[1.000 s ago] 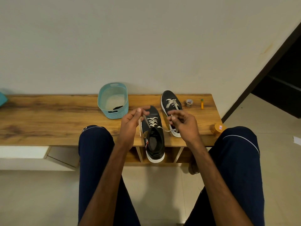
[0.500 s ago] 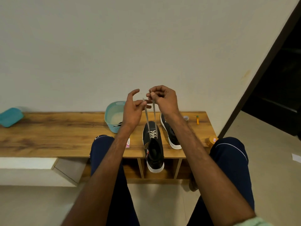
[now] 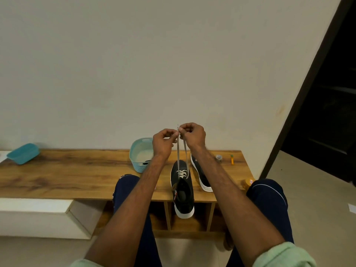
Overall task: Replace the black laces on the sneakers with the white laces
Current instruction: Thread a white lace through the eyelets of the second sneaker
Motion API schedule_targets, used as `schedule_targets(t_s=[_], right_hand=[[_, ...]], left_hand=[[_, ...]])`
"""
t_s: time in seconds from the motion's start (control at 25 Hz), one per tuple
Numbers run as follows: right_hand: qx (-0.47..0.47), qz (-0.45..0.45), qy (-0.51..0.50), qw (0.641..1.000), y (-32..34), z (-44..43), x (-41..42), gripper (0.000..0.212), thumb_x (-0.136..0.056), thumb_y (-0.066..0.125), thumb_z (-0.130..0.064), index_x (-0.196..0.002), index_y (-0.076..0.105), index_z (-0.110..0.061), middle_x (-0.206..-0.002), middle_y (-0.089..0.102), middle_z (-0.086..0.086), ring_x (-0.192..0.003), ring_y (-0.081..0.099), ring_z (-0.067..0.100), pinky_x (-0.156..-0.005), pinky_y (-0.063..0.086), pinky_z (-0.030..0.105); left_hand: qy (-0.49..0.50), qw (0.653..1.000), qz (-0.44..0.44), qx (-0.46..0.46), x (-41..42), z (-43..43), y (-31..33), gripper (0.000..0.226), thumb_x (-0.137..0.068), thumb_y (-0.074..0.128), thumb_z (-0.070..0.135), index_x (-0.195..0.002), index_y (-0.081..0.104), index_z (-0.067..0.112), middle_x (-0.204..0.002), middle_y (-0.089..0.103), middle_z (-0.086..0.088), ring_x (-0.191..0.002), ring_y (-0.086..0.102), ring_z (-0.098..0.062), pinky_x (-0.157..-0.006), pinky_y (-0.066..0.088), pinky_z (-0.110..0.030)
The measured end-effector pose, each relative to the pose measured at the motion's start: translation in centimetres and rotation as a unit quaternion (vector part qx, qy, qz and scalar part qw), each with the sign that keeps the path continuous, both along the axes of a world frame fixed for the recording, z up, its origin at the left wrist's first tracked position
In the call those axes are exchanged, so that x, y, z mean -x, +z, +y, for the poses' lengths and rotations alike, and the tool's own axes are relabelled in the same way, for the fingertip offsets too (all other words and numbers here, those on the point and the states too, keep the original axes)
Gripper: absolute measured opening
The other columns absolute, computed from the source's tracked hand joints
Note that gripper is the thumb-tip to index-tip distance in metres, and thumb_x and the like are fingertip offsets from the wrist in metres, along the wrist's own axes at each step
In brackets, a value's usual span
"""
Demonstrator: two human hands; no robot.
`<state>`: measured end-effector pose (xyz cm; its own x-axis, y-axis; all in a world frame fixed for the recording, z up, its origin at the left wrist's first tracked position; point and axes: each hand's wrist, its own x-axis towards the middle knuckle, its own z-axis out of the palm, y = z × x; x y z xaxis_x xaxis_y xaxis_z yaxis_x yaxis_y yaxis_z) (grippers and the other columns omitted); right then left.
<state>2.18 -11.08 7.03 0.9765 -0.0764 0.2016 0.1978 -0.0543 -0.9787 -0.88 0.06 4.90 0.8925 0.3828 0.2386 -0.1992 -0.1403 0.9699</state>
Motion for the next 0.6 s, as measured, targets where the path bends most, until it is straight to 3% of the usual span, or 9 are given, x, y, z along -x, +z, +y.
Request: schedule_targets(t_s=[0.12, 0.28, 0.4, 0.6], right_hand=[[0.025, -0.012, 0.021, 0.999, -0.1, 0.0, 0.5, 0.008, -0.090, 0.068, -0.005, -0.096, 0.074, -0.005, -0.083, 0.071, 0.002, -0.080, 0.070, 0.016, -0.066, 0.057, 0.017], [0.071, -0.019, 0.062, 0.995, -0.1, -0.6, 0.9, 0.014, -0.096, 0.061, -0.006, -0.098, 0.075, -0.005, -0.087, 0.071, 0.002, -0.086, 0.070, 0.016, -0.078, 0.060, 0.025], [0.135, -0.043, 0.088, 0.986, 0.0, -1.2, 1.2, 0.011, -0.092, 0.068, -0.012, -0.098, 0.076, -0.009, -0.088, 0.073, 0.001, -0.086, 0.070, 0.016, -0.082, 0.058, 0.030], [0.167, -0.047, 0.056, 0.983, 0.5, -2.0, 1.5, 0.008, -0.086, 0.074, -0.014, -0.091, 0.077, -0.007, -0.081, 0.075, 0.006, -0.073, 0.071, 0.017, -0.076, 0.061, 0.033]], left_hand=[[0.012, 0.999, -0.003, -0.038, 0.2, 0.0, 0.1, 0.005, -0.084, 0.076, 0.017, -0.088, 0.074, 0.013, -0.084, 0.073, -0.003, -0.078, 0.068, -0.021, -0.060, 0.051, -0.024], [0.035, 0.995, 0.014, -0.097, 0.1, 0.1, 0.3, 0.015, -0.082, 0.079, 0.024, -0.089, 0.070, 0.013, -0.083, 0.071, 0.001, -0.083, 0.068, -0.018, -0.070, 0.058, -0.038], [0.046, 0.993, 0.011, -0.110, 0.8, -0.2, 0.3, 0.025, -0.083, 0.078, 0.025, -0.100, 0.061, 0.021, -0.087, 0.067, 0.011, -0.082, 0.069, -0.013, -0.074, 0.060, -0.042], [0.042, 0.982, -0.005, -0.185, 1.8, -0.4, 0.1, 0.020, -0.083, 0.077, 0.028, -0.075, 0.059, 0.029, -0.077, 0.070, 0.009, -0.065, 0.069, -0.006, -0.069, 0.058, -0.038]])
